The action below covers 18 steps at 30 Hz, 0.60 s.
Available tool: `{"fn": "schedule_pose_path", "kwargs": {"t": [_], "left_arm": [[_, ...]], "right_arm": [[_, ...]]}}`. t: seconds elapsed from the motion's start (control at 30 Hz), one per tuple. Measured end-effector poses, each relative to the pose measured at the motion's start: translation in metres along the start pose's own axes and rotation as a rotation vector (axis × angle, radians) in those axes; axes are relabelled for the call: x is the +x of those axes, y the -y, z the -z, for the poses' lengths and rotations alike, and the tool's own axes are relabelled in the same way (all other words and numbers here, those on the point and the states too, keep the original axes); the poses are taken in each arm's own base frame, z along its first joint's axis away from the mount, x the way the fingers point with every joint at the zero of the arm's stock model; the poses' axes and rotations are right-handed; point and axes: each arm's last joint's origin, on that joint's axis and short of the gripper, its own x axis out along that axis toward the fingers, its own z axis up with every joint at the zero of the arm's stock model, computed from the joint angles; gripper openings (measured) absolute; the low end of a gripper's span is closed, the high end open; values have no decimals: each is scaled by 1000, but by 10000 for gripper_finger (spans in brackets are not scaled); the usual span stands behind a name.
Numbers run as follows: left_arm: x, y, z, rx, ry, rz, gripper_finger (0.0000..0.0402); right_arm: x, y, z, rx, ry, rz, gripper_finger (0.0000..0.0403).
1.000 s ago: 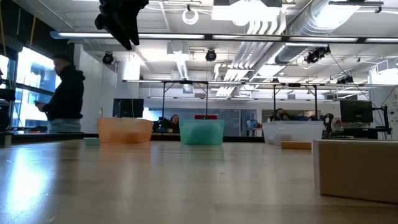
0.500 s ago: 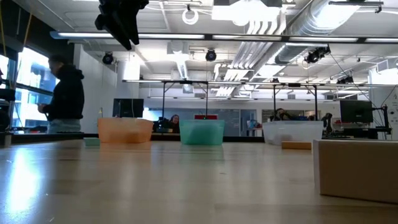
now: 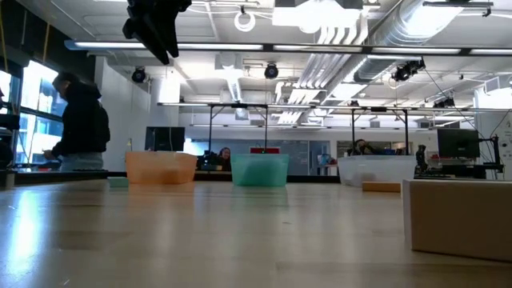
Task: Sort & place blocks by color
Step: Put the brown block into the white bin
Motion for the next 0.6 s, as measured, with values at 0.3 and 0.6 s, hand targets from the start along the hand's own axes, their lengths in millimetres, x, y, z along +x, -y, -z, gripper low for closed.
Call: {"fn": "schedule_pose_path", "kwargs": {"t": [0.3,0.6], "left_arm": [[0,0,0,0,0,0,213],[0,0,0,0,0,-1,213]], "right_arm": [[3,-1,0,4,7,6,163],[2,-2,-3,13,6,4,97]]}}
